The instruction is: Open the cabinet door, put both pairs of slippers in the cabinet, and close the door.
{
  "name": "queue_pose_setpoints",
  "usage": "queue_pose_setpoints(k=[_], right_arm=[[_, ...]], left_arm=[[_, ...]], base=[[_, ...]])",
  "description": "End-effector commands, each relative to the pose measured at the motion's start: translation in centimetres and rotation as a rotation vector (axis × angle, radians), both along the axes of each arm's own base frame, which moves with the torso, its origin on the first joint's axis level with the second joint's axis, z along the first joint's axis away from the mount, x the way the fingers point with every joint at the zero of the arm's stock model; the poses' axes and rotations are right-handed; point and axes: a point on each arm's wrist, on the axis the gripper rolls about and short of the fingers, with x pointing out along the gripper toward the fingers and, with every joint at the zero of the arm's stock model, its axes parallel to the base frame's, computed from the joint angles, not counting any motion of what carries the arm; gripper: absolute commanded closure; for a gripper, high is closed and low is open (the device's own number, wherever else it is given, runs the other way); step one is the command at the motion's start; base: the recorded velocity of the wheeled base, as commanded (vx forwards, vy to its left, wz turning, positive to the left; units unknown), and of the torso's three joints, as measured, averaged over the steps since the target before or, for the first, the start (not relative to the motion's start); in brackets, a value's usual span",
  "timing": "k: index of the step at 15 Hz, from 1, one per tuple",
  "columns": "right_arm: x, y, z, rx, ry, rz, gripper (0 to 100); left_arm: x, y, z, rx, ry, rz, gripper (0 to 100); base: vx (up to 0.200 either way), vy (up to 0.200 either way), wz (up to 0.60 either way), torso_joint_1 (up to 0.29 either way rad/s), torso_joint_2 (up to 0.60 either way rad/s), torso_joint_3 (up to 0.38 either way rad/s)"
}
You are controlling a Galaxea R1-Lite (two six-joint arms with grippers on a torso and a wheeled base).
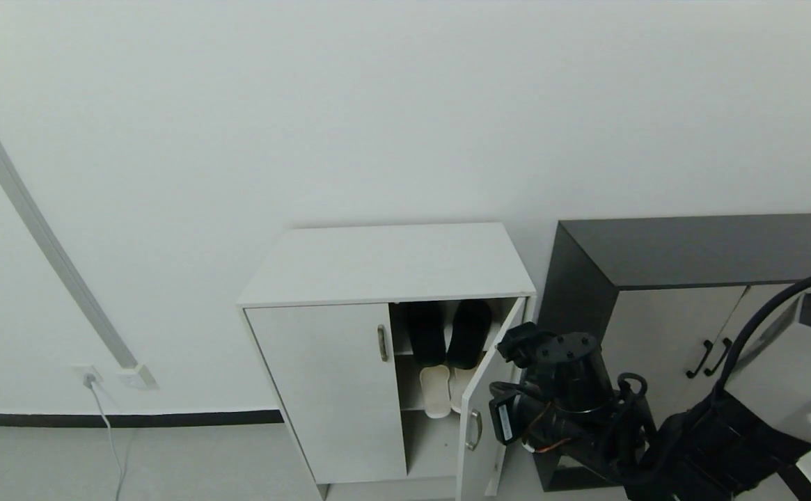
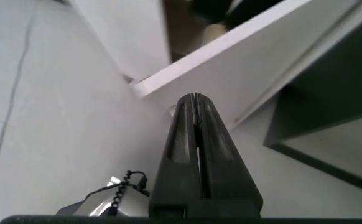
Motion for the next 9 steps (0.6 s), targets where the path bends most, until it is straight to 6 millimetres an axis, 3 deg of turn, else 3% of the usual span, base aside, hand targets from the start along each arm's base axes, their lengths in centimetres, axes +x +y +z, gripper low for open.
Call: queue_pose_setpoints(k=[1,9], right_arm=[[-0.6,-0.5,-0.6,-0.016,0.016,0.005,100],[0.4,0.6,-1.0,-0.009,0.009,0.013,100]], left_arm=[[0.0,0.0,0.0,-0.001,0.002,0.001,100],[0.0,0.0,0.0,-0.004,0.002,0.001,100]], base=[[0.000,0.000,0.00,0.000,0.00,0.000],[0.000,0.000,0.00,0.000,0.00,0.000]])
